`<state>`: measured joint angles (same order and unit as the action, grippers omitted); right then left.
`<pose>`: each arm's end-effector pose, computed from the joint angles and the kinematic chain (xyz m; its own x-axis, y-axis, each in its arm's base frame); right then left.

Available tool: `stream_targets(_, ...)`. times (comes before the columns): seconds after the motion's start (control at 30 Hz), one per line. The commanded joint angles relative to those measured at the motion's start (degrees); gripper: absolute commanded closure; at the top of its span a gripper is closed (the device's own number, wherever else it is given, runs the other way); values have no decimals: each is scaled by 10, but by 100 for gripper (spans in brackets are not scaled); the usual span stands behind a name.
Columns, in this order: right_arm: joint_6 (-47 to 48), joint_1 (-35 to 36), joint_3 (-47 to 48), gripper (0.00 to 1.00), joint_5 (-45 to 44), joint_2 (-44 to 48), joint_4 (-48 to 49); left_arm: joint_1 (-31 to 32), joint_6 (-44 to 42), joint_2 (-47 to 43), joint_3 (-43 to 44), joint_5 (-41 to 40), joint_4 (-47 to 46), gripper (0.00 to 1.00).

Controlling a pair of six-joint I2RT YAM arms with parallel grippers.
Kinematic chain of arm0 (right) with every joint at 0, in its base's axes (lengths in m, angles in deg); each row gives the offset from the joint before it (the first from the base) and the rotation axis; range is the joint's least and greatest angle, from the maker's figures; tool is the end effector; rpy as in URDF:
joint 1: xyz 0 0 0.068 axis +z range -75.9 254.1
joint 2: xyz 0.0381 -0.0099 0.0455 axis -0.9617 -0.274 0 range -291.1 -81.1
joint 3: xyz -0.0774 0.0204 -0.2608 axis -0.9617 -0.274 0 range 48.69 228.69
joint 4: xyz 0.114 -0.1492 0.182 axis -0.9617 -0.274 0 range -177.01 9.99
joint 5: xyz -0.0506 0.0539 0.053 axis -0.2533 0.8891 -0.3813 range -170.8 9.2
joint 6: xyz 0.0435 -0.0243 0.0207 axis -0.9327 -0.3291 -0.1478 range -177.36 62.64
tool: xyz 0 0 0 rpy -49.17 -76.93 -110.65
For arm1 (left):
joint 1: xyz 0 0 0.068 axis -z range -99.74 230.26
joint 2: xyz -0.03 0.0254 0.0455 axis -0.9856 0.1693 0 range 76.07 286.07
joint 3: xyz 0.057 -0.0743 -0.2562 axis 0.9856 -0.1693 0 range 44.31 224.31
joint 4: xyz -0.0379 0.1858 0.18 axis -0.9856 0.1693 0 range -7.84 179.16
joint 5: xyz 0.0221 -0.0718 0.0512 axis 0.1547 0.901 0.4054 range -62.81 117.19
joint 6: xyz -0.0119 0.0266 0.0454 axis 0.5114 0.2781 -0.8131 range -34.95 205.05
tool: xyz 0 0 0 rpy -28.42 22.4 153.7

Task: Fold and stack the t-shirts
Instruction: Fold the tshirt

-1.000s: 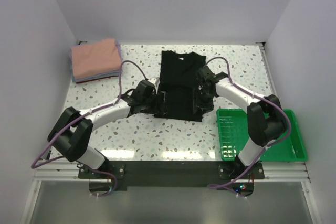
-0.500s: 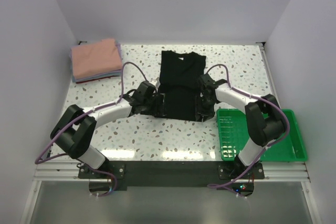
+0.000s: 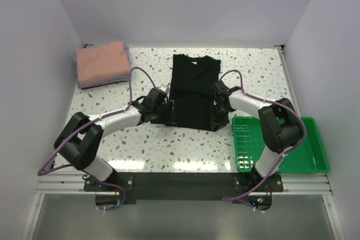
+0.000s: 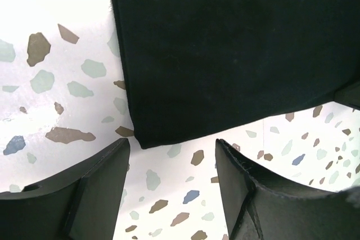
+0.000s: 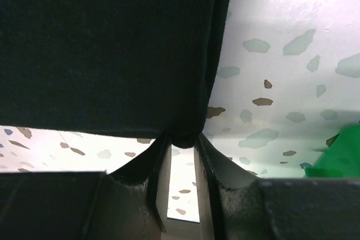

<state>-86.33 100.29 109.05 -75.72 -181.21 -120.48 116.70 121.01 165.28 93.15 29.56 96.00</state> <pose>0.2783 0.1404 0.1549 -0.9931 0.0491 -0.1062 0.0318 0.9868 0.1585 0.2452 -0.1830 0.1756 -0.8881 -0.0735 -0.4537 0.1130 0.9219 -0.3705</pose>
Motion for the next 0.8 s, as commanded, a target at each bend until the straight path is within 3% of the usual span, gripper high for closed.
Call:
stream_targets(0.0,10,-1,-10,75,-14,-7,5,1,15,-1,-3,-21,2,34)
stream_targets(0.13,17,-2,-9,78,-16,-10,1,2,20,10,-3,-22,2,35)
stream_targets(0.47,30,-3,1,81,-14,-15,-7,2,31,44,1,-22,0,55)
stream_targets(0.77,27,-2,-3,82,-10,-14,-3,2,43,42,6,-72,25,65)
